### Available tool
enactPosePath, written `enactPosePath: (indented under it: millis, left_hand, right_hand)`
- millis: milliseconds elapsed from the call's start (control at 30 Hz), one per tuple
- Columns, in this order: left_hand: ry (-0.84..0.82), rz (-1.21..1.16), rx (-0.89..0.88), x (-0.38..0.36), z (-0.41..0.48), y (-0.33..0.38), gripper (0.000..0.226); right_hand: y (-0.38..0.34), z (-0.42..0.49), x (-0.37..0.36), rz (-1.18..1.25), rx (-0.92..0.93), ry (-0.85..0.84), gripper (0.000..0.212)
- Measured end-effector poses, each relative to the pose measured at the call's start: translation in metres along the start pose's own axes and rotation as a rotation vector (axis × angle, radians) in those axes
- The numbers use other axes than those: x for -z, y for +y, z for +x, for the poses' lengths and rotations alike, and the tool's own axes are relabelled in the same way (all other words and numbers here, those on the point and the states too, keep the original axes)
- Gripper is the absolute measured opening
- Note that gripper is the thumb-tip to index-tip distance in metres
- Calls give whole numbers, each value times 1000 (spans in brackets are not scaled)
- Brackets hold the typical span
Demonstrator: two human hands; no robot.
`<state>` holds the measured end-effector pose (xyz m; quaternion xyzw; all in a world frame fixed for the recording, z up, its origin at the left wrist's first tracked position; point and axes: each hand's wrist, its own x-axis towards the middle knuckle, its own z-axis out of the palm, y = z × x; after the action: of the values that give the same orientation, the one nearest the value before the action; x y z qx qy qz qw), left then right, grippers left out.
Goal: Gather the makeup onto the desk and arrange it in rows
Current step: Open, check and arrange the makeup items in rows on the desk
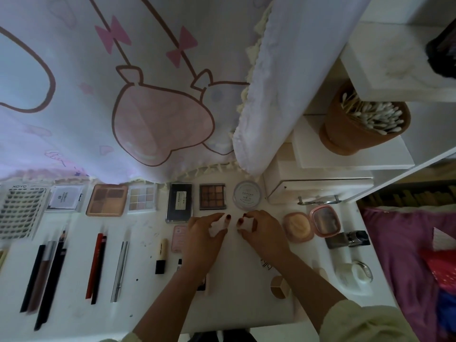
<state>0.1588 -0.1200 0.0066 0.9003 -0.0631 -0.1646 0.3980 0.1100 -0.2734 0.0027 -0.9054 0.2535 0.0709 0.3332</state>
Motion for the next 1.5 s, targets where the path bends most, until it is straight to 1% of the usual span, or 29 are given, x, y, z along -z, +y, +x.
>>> enactPosePath:
  millis: [100,233,300,333,400,433,500,567,633,700,767,867,933,1067,1233,1300,1400,1500]
  left_hand:
    - [98,26,-46,8,-12,-6,39]
    - [202,-34,-27,24,-42,-13,28]
    - [230,8,-17,27,-60,-20,24]
    - [234,59,-20,27,-68,-24,21]
    - [220,144,-25,25,-86,-32,13]
    - [201,184,-25,23,-93,-36,13]
    - [146,273,-39,19,-106,-41,26]
    - [100,333,-62,15,-111,-44,40]
    - [63,372,-82,11,-112,-46,38]
    - [56,435,-100,9,-111,-47,30]
    - [63,481,-111,6,-109,-48,24]
    - [-2,515,-126,4,-107,-48,34]
    - [-8,536,-128,4,-106,-48,36]
    - [-12,537,-111,2,-108,-49,34]
    - [-37,456,-103,6,-108,-46,41]
    - [-14,417,-95,9,-108,-44,41]
    - [37,342,-84,12,-107,-42,36]
    - [-9,191,-31,17,-105,-36,25]
  right_hand:
    - [2,-11,5,44,-23,52,40]
    - [4,-40,4,102,-4,105,26]
    - [4,-53,-1,117,16,89,20]
    - [2,-57,-5,109,20,49,17]
    - [-3,-61,-14,86,23,-67,11]
    - [-7,-62,-21,83,20,-117,12]
    - [-17,-61,-33,76,2,-181,19]
    - [-29,-57,-41,52,-37,-212,27]
    - [-38,-54,-46,43,-86,-224,36]
    - [-44,-51,-52,21,-121,-224,45]
    - [-47,-48,-56,15,-164,-239,42]
    - [-47,-46,-58,48,-231,-258,32]
    - [-47,-45,-58,80,-273,-252,29]
    - [-47,-46,-54,162,-317,-257,24]
    - [-45,-53,-46,312,-349,-254,29]
    - [-45,-56,-40,393,-364,-268,27]
    - [-47,-60,-31,490,-368,-306,21]
    - [-49,-66,-21,567,-357,-321,22]
